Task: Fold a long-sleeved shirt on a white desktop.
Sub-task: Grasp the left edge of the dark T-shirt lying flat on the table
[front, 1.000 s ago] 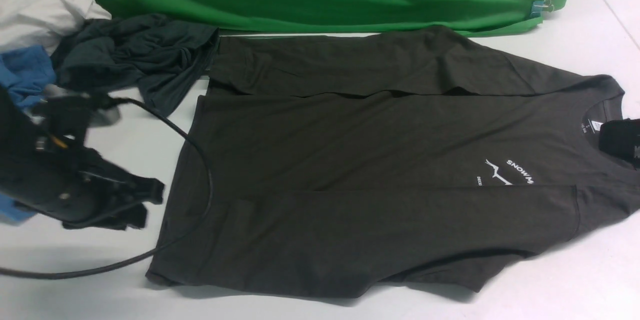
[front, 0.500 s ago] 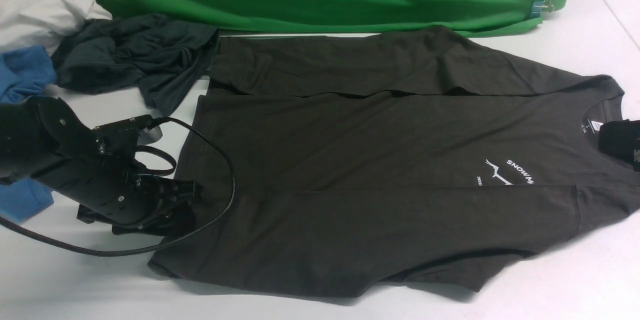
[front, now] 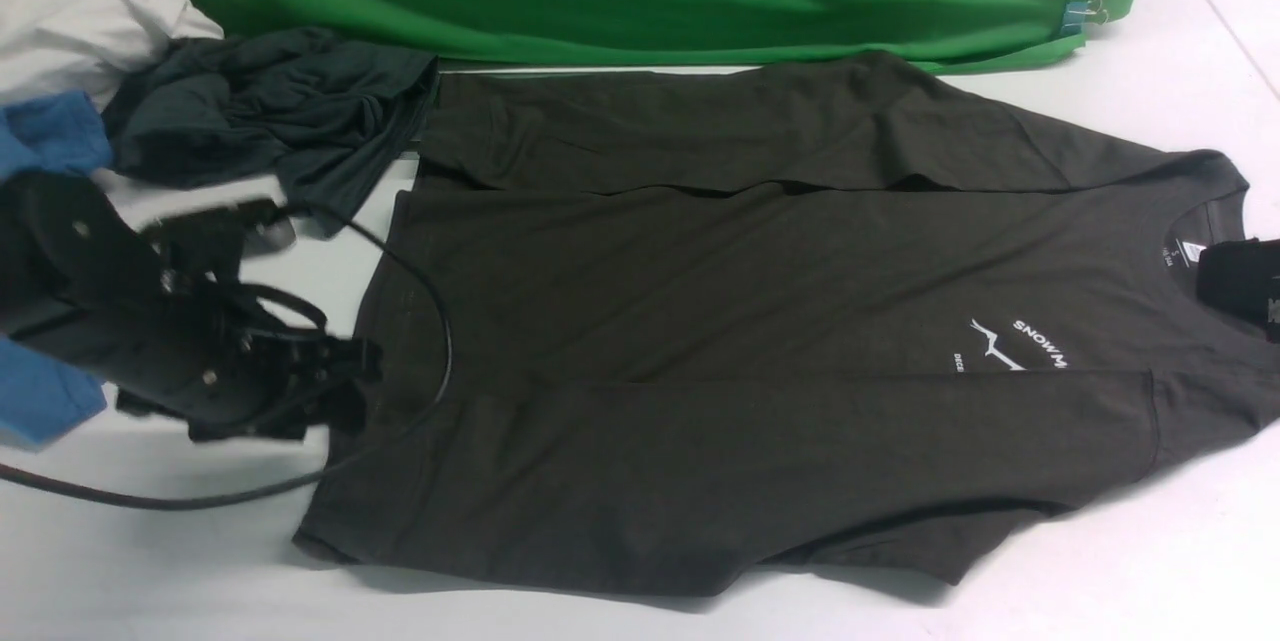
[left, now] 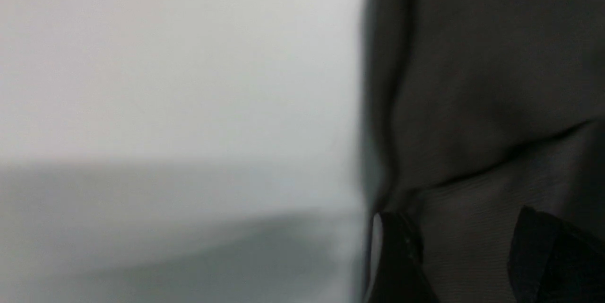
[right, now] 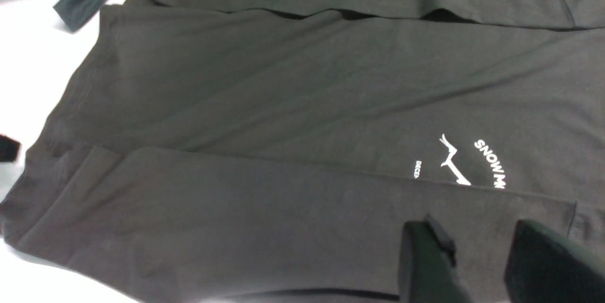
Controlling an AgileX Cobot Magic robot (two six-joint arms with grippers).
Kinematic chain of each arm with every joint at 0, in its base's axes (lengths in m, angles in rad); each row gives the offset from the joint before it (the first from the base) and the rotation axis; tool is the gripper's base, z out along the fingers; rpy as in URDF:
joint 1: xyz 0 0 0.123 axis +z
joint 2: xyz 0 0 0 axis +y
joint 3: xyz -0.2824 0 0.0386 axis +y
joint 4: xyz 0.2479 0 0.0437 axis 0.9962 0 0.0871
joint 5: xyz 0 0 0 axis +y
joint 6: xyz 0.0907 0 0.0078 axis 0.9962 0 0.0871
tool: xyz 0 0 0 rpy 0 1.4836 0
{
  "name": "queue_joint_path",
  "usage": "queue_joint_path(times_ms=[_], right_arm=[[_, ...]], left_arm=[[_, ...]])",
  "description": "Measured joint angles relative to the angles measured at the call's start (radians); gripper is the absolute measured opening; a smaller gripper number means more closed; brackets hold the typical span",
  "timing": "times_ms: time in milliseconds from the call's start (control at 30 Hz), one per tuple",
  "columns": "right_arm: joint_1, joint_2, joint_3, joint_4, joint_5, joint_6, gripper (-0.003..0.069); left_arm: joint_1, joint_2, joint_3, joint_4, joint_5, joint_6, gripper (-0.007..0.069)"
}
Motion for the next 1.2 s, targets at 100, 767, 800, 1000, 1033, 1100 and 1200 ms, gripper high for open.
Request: queue_joint_path(times_ms=[100,767,800,1000,1033,1100,1200], right_arm=[[0.000,0.000,0.000,0.000,-0.005,0.000,0.0241],[0.000,0.000,0.000,0.000,-0.007,0.000,0.0241],[0.000,0.000,0.000,0.000,-0.007,0.000,0.0241],[0.000,0.000,0.000,0.000,-0.007,0.000,0.0241],[0.000,0.000,0.000,0.000,-0.007,0.000,0.0241],[0.000,0.000,0.000,0.000,-0.007,0.000,0.0241],[0.000,0.000,0.000,0.000,-0.007,0.000,0.0241]], left_arm=[[0.000,-0.023,-0.021,-0.007,-0.004,0.088,0.0344],[0.000,0.121,-0.025,-0.124,0.025,0.273,0.0344],[0.000,0.121,-0.025,-0.125,0.024,0.273,0.0344],[0.000,0.121,-0.025,-0.128,0.004,0.273,0.0344],[0.000,0.121,-0.025,-0.125,0.004,0.273,0.0344],[0.000,0.121,-0.025,-0.117,0.004,0.272,0.0344],[0.000,0.130,-0.025,-0.110,0.004,0.271,0.0344]])
